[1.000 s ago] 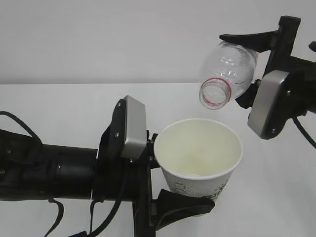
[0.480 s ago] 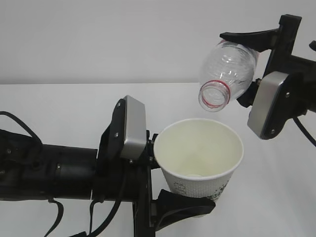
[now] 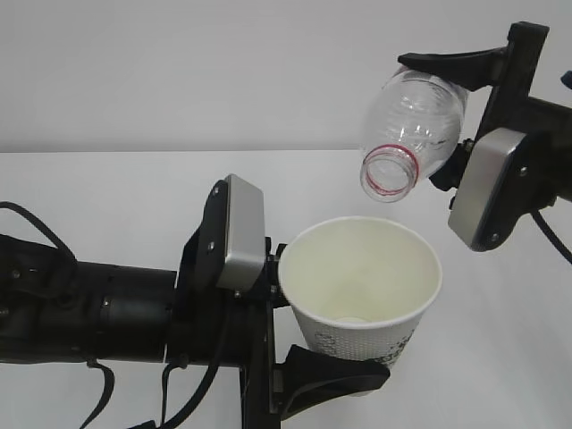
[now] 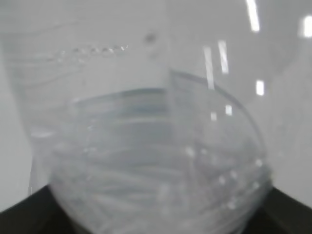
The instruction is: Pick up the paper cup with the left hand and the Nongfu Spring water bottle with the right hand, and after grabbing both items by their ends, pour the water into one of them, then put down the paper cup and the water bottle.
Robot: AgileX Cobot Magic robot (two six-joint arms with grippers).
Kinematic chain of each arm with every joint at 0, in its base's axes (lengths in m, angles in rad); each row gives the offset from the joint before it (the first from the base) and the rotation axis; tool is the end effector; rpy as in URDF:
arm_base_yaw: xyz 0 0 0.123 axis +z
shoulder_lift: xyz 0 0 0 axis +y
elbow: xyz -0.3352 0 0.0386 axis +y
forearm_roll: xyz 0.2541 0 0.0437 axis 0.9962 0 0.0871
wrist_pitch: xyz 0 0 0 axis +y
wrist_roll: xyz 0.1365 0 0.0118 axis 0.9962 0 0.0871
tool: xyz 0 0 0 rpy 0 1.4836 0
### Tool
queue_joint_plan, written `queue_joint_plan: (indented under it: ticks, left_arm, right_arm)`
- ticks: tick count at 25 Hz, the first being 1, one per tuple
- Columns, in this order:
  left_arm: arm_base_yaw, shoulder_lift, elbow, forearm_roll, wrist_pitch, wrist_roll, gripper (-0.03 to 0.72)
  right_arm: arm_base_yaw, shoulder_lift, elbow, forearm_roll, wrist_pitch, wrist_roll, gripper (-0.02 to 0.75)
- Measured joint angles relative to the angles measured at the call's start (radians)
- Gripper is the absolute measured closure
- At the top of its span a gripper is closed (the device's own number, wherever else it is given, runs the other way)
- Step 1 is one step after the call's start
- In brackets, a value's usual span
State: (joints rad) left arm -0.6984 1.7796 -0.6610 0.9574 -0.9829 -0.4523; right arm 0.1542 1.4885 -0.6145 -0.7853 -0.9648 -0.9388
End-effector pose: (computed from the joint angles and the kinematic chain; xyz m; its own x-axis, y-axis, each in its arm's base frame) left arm 0.2104 -0.2983 0.2018 -0.0286 0.2281 -0.9732 0.9950 0.0995 -0.0059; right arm 0.3030 0.1276 0.2943 0.6956 -0.7101 -0.1090 -0.0712 0.0829 -0.9940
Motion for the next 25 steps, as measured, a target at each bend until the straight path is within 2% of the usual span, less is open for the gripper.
queue_joint_plan:
  ticks: [25]
  left_arm:
    - [0.000, 0.000, 0.000, 0.002, 0.000, 0.000, 0.142]
  right_arm:
    - [0.000, 0.000, 0.000, 0.011, -0.016, -0.024, 0.212]
